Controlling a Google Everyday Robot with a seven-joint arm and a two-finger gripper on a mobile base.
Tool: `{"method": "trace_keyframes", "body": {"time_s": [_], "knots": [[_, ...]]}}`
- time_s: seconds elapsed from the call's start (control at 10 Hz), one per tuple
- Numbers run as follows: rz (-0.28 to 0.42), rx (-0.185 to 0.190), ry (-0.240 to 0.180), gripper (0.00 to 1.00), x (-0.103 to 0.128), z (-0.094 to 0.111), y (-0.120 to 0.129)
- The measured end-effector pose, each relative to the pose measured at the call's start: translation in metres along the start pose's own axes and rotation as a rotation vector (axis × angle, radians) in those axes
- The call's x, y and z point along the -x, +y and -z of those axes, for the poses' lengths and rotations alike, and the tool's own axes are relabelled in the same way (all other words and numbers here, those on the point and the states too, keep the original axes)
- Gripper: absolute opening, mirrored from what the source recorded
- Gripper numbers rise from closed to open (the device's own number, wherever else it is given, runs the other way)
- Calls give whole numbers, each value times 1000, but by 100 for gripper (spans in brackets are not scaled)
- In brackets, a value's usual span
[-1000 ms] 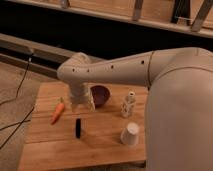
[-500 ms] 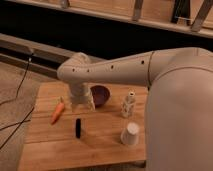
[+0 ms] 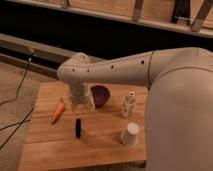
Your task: Place the ceramic cup over the eraser
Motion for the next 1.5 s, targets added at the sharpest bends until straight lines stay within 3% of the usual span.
{"method": "trace_keyframes", "body": {"time_s": [0.4,0.6,1.2,1.5], "knots": [[-21,-9,14,65,-5,3,-11],[-59,-14,9,65,-12,9,-33],[-169,-38,-49,65,-34,21,-88],[-282,-52,-100,65,-56,28,-125]]}}
